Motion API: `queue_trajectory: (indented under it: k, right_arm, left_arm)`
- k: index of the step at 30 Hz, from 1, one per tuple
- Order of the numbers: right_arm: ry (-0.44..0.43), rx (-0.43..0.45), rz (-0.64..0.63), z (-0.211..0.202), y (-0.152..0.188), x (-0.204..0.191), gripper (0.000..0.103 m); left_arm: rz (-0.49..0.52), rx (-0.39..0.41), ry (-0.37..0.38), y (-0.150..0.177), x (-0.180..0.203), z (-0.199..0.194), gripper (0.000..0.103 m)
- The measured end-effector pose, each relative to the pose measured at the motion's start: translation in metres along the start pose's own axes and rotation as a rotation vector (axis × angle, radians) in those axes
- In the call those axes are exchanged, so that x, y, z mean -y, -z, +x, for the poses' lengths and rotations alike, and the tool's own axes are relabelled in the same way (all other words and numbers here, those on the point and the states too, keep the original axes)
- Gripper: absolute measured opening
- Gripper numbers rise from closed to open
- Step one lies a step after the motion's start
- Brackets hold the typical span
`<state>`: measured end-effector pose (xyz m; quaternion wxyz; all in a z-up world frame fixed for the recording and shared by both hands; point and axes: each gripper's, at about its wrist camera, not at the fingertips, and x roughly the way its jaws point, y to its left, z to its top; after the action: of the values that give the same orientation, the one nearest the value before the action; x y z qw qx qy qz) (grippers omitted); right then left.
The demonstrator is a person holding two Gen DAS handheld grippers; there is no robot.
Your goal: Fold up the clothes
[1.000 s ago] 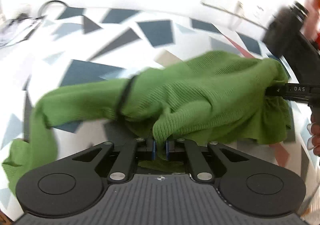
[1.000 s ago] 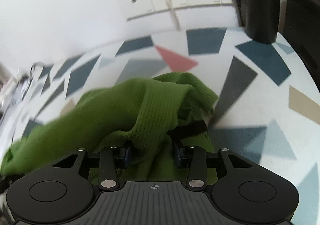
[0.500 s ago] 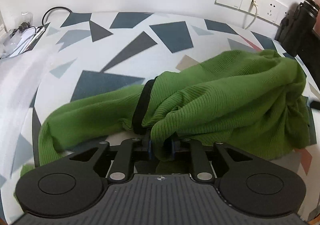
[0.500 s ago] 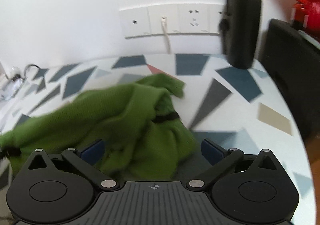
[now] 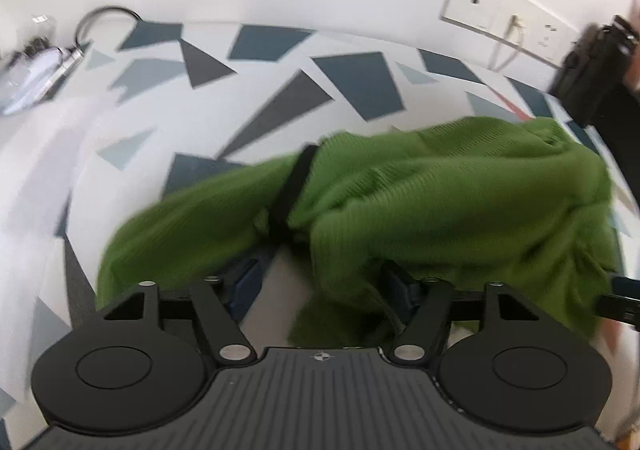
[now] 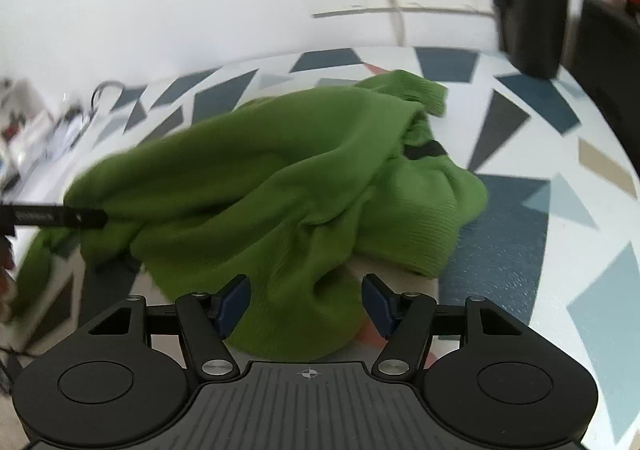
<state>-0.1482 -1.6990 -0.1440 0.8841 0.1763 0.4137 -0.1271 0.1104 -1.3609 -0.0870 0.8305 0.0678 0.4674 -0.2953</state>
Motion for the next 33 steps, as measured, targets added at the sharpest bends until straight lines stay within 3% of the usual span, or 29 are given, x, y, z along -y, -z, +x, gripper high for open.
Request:
queue_trajectory:
  k: [1,4,6,8,11,18,24,33]
  right_arm:
    - [0.011,-0.004,-0.016,0.002,0.001,-0.004,0.058]
    - [0.041,-0.025,-0.023,0.008,0.001,-0.008,0.058]
    - [0.062,-0.045,-0.004,0.014,0.002,-0.008,0.056]
    - [0.071,-0.064,0.017,0.019,0.002,-0.006,0.046]
    - [0.077,-0.071,0.023,0.022,0.002,-0.005,0.04]
    - [0.122,-0.074,-0.058,0.026,0.005,-0.017,0.042]
    - [0.139,-0.081,-0.104,0.029,0.006,-0.027,0.051]
    - [0.142,-0.112,-0.124,0.035,0.01,-0.041,0.083]
  left_arm:
    - [0.001,-0.006,0.006,0.003,-0.001,-0.002,0.082]
    - [0.03,-0.001,-0.017,0.014,0.0,-0.01,0.09]
    - [0.042,-0.01,-0.035,0.02,0.001,-0.012,0.092]
    - [0.041,-0.031,-0.049,0.024,0.002,-0.011,0.092]
    - [0.053,-0.046,-0.063,0.03,0.005,-0.009,0.094]
    - [0.092,-0.089,-0.099,0.043,0.009,-0.004,0.098]
    - [0.123,-0.096,-0.118,0.048,0.014,-0.001,0.102]
    - [0.123,-0.077,-0.119,0.05,0.013,-0.002,0.103]
